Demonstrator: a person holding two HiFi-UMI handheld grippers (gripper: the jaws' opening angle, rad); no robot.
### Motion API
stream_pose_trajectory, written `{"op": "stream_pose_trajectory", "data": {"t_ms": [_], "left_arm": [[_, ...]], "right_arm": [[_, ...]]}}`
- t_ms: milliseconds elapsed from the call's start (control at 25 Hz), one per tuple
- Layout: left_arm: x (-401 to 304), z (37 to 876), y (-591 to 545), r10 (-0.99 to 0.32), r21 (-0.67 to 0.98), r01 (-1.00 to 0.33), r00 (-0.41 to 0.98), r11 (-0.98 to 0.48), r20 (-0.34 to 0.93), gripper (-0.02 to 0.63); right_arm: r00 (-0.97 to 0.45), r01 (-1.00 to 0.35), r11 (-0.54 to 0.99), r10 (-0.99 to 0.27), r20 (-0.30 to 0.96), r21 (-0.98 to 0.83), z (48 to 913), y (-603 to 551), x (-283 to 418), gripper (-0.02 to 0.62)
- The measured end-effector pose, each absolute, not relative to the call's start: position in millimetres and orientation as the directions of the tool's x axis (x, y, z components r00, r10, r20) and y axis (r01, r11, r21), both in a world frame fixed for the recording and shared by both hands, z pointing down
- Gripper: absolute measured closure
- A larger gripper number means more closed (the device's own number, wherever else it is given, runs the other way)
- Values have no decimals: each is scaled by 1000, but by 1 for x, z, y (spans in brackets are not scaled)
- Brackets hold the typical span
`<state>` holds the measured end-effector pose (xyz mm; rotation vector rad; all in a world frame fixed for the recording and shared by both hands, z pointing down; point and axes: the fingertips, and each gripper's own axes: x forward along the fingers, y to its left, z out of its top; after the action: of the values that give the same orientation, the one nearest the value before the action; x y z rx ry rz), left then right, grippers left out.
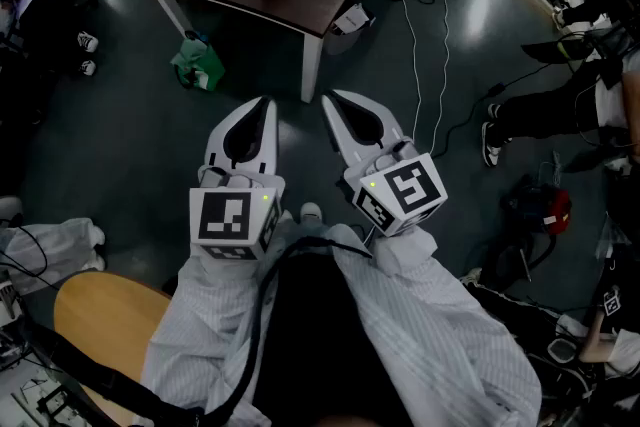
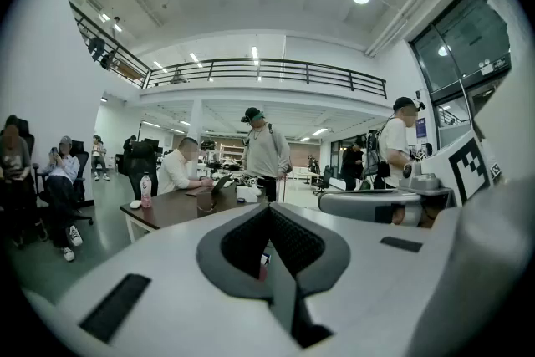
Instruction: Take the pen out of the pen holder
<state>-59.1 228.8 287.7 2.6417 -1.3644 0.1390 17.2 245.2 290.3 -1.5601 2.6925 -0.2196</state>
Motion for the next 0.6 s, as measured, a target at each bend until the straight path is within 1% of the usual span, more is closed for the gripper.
{"op": "stream_pose_trajectory", "data": {"t_ms": [320, 600], "left_arm": [[-43, 299, 230, -798, 99, -815, 580, -571, 165, 601], [-51, 289, 234, -796, 97, -812, 584, -576, 160, 601]], "right_arm": [[-501, -860, 491, -864, 46, -140, 298, 245, 33, 594], [-501, -858, 492, -865, 32, -148, 287, 251, 24, 594]]}}
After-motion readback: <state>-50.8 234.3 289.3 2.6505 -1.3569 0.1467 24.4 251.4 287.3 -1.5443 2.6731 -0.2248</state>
